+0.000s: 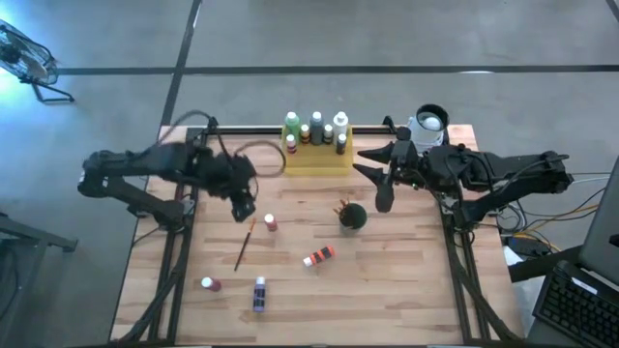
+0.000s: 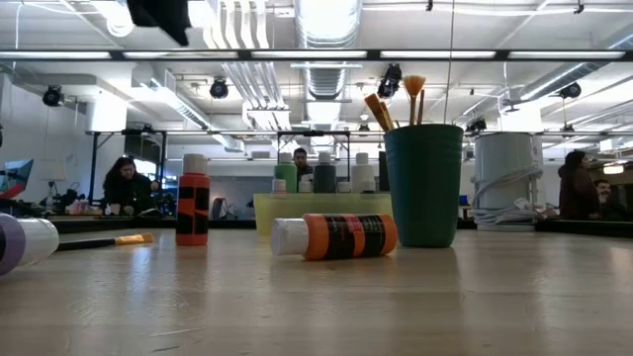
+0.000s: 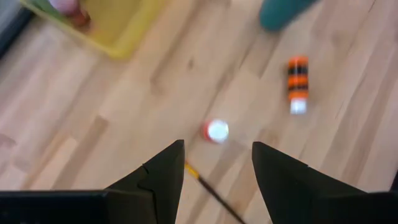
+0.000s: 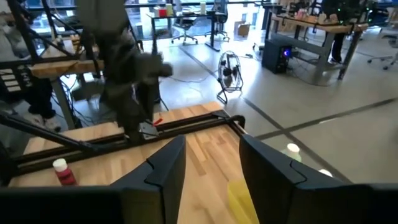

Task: Pick & Place Paint Supplies
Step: Put the top orange paint bottle into the yellow bin

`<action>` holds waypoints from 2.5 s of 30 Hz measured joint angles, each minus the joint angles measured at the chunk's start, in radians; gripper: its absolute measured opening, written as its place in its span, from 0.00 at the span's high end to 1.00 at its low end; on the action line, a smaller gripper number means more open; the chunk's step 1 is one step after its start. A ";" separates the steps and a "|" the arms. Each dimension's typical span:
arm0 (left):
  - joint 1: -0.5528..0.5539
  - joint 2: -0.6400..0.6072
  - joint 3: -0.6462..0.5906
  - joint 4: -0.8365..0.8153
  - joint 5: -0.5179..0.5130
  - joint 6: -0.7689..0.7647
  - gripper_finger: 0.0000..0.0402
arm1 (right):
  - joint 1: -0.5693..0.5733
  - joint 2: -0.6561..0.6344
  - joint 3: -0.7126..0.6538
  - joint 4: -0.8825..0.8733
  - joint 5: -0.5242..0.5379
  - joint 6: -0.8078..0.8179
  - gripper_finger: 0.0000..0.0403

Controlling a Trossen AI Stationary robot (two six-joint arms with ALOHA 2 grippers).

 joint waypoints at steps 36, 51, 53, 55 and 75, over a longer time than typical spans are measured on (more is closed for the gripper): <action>-0.104 0.144 -0.419 0.372 0.049 0.304 0.52 | -0.060 0.023 -0.008 -0.011 -0.001 0.007 0.64; -0.080 0.227 -0.406 0.384 -0.053 0.248 0.52 | -0.065 0.023 -0.009 -0.014 -0.001 0.007 0.56; -0.072 0.227 -0.406 0.402 -0.028 0.257 0.52 | -0.069 0.023 -0.009 -0.014 -0.001 0.007 0.55; -0.067 0.227 -0.406 0.424 -0.006 0.271 0.52 | -0.072 0.023 -0.009 -0.014 -0.001 0.007 0.55; -0.055 0.228 -0.419 0.494 0.050 0.279 0.52 | -0.071 0.023 -0.009 -0.015 -0.002 0.004 0.61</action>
